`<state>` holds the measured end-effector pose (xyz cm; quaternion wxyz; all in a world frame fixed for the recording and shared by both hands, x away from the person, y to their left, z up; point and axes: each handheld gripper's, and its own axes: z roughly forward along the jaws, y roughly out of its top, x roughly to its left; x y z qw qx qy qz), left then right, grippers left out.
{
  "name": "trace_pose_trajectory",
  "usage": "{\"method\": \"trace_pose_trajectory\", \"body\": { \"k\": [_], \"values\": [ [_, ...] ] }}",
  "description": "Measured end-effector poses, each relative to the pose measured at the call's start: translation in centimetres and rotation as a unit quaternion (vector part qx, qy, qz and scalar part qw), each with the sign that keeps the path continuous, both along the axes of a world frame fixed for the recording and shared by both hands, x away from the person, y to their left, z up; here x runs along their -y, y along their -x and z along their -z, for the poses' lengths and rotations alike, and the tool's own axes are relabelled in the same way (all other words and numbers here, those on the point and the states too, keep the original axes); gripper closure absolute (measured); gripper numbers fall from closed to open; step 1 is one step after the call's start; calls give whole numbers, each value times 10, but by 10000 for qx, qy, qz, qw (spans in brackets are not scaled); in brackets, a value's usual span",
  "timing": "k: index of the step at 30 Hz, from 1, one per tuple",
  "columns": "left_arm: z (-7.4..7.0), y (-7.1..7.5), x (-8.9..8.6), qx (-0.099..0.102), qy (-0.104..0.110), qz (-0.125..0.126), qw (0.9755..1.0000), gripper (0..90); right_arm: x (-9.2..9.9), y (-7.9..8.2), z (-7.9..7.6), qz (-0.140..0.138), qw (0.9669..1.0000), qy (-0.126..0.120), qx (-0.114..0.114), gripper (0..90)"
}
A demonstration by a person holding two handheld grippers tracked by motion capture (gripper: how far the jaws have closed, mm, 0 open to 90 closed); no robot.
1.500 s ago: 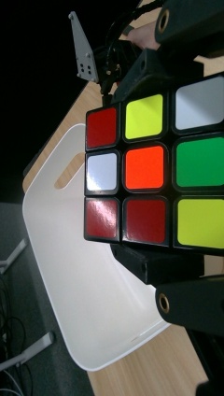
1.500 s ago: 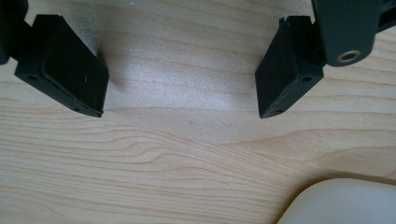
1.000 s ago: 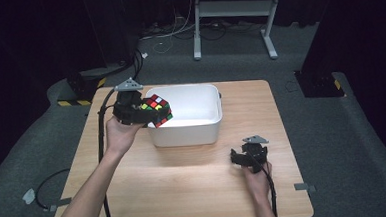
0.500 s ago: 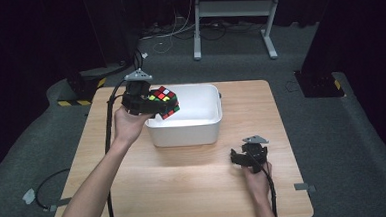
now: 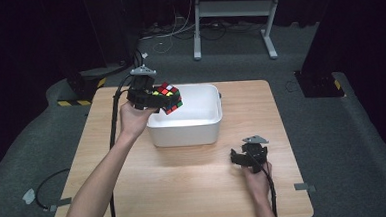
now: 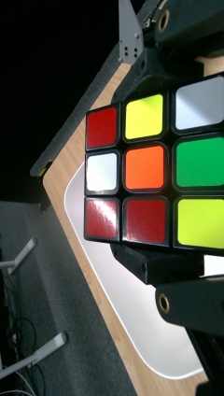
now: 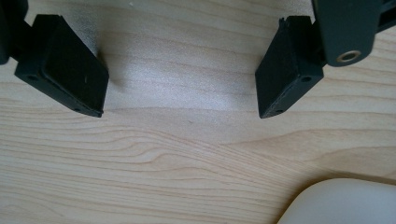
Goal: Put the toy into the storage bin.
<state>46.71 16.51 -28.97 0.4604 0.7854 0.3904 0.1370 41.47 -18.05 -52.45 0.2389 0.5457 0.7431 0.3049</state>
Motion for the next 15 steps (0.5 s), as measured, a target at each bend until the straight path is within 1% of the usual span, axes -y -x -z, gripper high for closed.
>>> {"method": "trace_pose_trajectory", "body": {
  "k": [9,15],
  "values": [
    [-7,-9,10,42,-80,-50,9999,329,0,0,0,-2,10000,1,1,170],
    [-11,-13,16,54,-132,-34,9999,329,0,0,0,11,10000,-10,-5,170]
  ]
}}
